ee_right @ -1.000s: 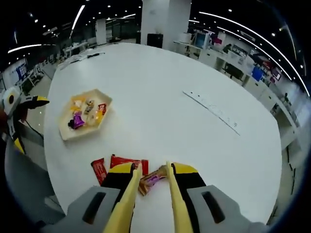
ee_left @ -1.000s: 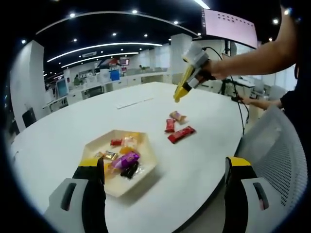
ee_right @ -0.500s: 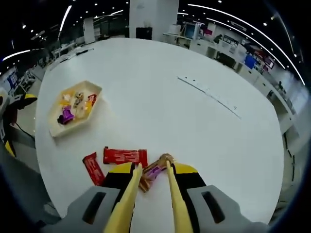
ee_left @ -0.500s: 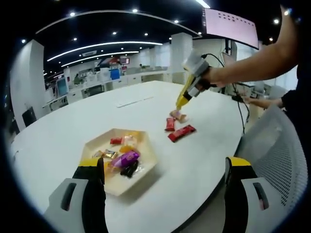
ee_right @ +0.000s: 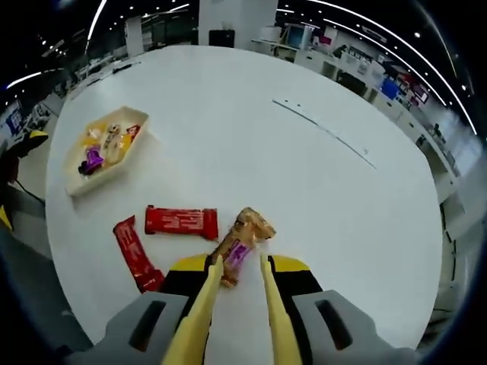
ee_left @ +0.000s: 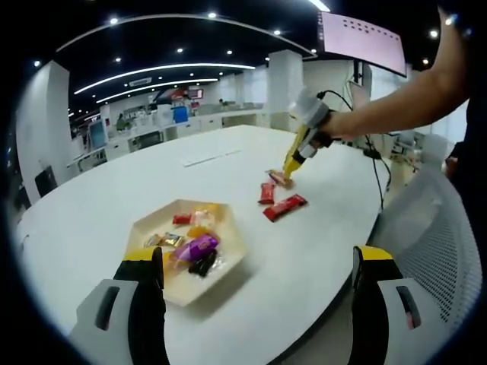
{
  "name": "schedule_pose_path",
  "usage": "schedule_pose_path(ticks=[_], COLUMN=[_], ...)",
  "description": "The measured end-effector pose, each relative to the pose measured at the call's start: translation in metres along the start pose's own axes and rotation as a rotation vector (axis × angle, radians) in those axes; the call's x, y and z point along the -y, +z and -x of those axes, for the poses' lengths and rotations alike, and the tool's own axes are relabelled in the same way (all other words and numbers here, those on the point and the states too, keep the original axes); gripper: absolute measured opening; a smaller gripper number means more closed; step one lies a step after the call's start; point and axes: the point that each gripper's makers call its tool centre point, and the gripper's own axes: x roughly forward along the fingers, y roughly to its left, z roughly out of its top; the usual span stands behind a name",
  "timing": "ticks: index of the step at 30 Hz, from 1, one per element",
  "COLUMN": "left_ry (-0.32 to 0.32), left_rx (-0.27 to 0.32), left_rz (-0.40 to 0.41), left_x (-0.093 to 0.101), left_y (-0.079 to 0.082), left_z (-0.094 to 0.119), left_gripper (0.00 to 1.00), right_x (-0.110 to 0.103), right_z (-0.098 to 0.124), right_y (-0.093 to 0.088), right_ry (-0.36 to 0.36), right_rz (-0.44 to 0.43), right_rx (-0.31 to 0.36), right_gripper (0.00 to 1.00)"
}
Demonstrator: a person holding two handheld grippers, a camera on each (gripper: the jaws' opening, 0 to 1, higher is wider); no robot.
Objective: Place the target food into the container with the food tongs after gripping and lifting it, then release it inside without dropping or visibly crushing the food.
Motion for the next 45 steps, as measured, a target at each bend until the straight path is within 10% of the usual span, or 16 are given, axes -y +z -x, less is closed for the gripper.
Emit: schedule_pose_path(ticks=[45], left_ry=[-0.007], left_rx=[-0.003], left_rz=[0.005], left_x=[0.001], left_y=[-0.001], left_z=[-0.001], left_gripper=[1.00], right_x=[-0.011], right_z=[-0.010], right_y=[0.013], right_ry=[0.071], right_rz=[0.039], right_rx=[0.059], right_gripper=[0.20])
